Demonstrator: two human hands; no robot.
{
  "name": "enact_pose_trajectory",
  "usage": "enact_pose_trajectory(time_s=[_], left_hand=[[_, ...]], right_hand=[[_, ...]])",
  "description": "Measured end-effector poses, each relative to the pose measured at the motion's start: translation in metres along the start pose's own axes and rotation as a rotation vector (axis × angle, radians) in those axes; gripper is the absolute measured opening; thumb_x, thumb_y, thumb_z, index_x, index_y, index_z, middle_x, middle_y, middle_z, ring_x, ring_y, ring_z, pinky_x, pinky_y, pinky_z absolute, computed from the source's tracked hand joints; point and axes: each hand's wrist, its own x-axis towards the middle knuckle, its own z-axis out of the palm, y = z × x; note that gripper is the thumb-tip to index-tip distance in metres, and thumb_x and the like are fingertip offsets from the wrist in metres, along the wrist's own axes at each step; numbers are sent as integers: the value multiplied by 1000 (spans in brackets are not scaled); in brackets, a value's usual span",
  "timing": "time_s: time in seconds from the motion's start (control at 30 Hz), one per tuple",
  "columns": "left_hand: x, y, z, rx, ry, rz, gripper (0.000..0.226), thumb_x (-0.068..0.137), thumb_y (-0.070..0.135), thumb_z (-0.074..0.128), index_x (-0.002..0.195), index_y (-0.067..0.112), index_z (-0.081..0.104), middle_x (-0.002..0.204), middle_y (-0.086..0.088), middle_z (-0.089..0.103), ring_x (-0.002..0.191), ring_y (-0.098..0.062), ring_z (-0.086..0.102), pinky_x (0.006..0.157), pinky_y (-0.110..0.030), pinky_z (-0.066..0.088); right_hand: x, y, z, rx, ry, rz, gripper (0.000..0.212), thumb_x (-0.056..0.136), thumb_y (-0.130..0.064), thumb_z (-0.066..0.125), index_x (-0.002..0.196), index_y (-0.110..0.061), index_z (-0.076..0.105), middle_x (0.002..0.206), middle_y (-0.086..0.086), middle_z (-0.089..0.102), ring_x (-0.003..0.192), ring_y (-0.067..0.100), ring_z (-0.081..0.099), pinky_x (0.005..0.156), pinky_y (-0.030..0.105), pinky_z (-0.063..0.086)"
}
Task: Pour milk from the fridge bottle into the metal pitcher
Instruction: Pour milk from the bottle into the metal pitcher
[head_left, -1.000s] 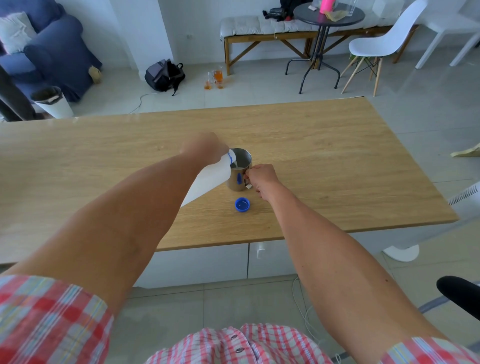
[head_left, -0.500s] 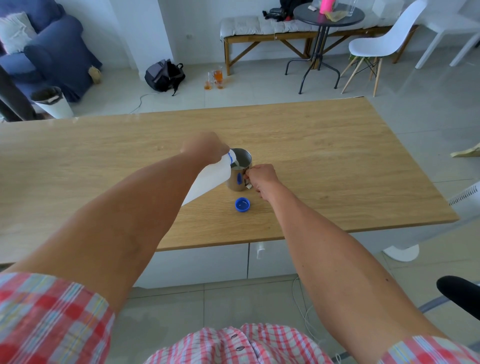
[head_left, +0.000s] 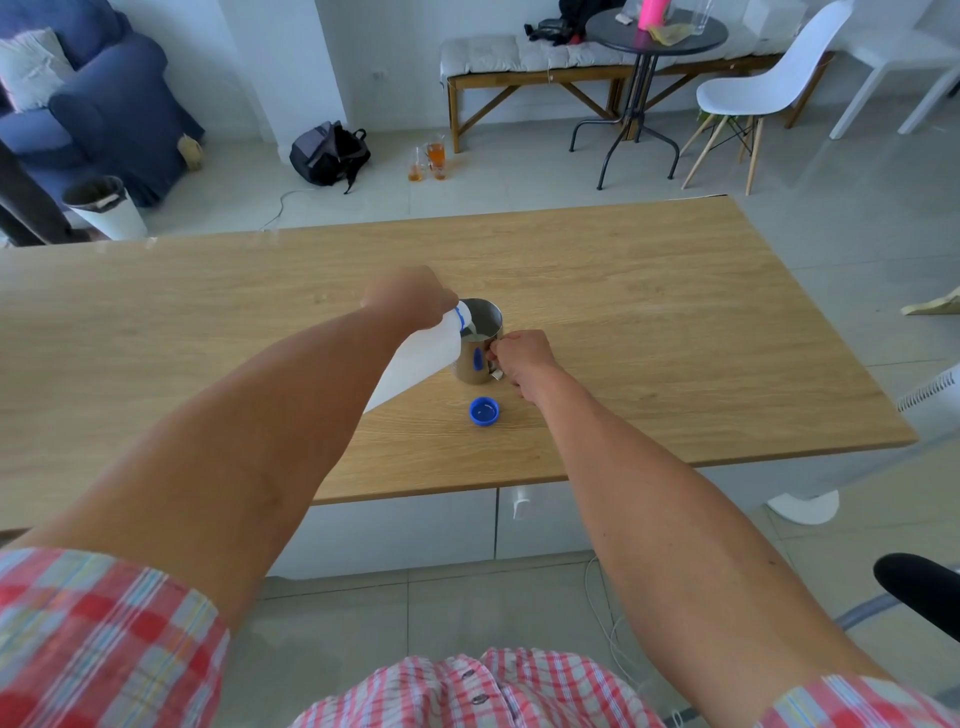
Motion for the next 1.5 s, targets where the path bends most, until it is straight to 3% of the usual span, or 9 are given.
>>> enact_pose_trajectory(time_s=[0.43, 0.87, 1.03, 1.33, 1.5], left_hand=[[1, 0, 0, 6, 6, 6, 33, 101, 43, 46, 95, 13, 58, 79, -4, 52, 83, -28, 57, 70, -35, 39], [1, 1, 0, 7, 2, 9, 33, 101, 43, 45, 96, 13, 58, 81, -4, 53, 86, -29, 58, 72, -36, 41], [3, 0, 1, 20, 8, 17, 33, 101, 42, 45, 100, 13, 60, 91, -6, 57, 90, -31, 59, 74, -36, 42], [3, 1, 1, 26, 7, 10, 30, 100, 40, 46, 98, 13, 59, 82, -4, 51, 86, -30, 57, 70, -35, 40], [3, 1, 0, 34, 10, 4, 31, 100, 41, 45, 100, 13, 60, 92, -7, 57, 89, -31, 59, 72, -36, 41]], right_hand=[[3, 0, 2, 15, -6, 16, 21, 93, -2, 50, 96, -13, 68, 84, 9, 62, 64, 17, 43, 53, 26, 33], [1, -1, 0, 13, 3, 20, 20, 93, -1, 50, 95, -13, 66, 85, 8, 59, 56, 15, 37, 48, 24, 30], [1, 1, 0, 10, -3, 11, 17, 93, -2, 50, 93, -15, 63, 84, 8, 56, 57, 16, 34, 50, 25, 29], [4, 2, 0, -4, -4, -2, 19, 91, -1, 50, 91, -16, 62, 83, 8, 55, 55, 16, 31, 47, 24, 26], [4, 2, 0, -6, -7, -7, 19, 91, -1, 50, 92, -15, 63, 83, 9, 55, 54, 15, 32, 45, 23, 26]])
